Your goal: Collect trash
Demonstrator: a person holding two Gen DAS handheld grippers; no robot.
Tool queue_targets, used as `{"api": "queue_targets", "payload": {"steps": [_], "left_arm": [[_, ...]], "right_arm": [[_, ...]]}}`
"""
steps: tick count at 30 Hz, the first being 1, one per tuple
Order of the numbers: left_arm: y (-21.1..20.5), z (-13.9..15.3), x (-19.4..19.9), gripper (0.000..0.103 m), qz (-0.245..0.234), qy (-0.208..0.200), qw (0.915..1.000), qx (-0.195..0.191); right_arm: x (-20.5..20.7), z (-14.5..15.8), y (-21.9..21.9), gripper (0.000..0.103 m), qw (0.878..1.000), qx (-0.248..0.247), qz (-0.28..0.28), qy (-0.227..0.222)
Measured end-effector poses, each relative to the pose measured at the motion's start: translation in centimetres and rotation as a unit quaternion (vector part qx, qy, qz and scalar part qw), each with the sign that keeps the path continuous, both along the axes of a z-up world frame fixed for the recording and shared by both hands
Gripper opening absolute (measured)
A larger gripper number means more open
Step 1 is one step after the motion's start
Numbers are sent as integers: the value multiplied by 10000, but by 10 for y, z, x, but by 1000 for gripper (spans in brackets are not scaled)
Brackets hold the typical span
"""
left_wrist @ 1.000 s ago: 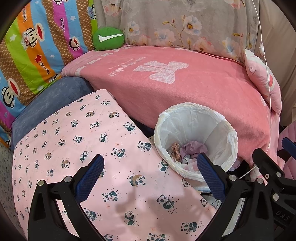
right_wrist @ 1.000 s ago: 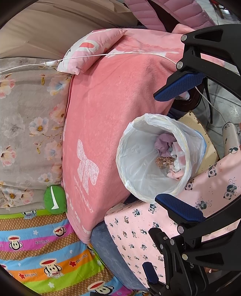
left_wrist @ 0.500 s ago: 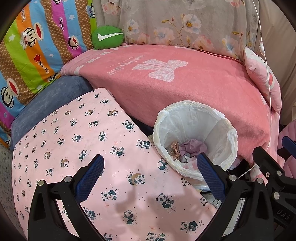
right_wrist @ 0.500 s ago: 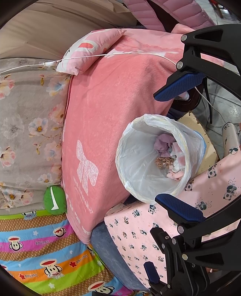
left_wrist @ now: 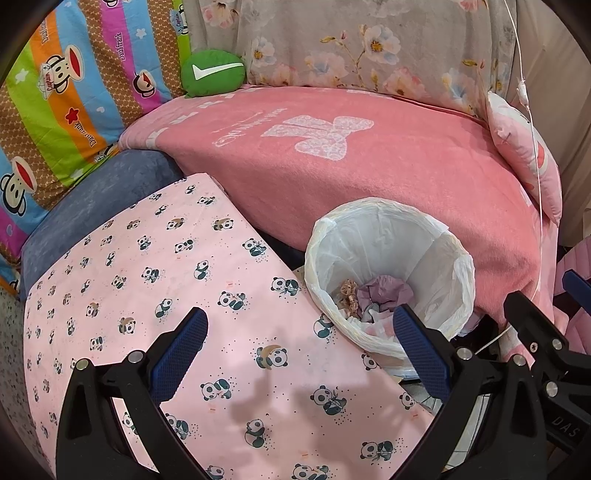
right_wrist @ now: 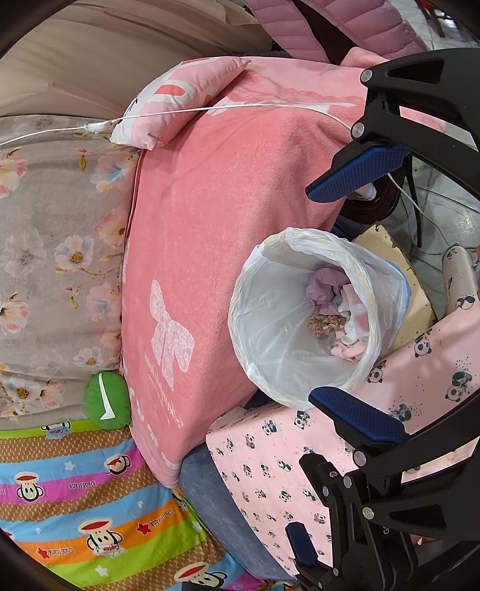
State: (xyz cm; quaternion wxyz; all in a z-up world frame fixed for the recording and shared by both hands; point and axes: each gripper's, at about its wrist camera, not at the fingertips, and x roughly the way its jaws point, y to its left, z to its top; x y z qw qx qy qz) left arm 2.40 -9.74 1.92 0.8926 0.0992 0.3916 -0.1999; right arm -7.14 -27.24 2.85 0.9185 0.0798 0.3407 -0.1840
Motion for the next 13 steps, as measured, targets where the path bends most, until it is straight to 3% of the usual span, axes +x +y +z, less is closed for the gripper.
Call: {"api": "queue_targets", "payload": {"steps": [13], "left_arm": [[5, -4, 2, 96, -32, 77, 10000, -36]], "right_arm": [[-4, -6, -5, 98, 10000, 26, 10, 33]]}}
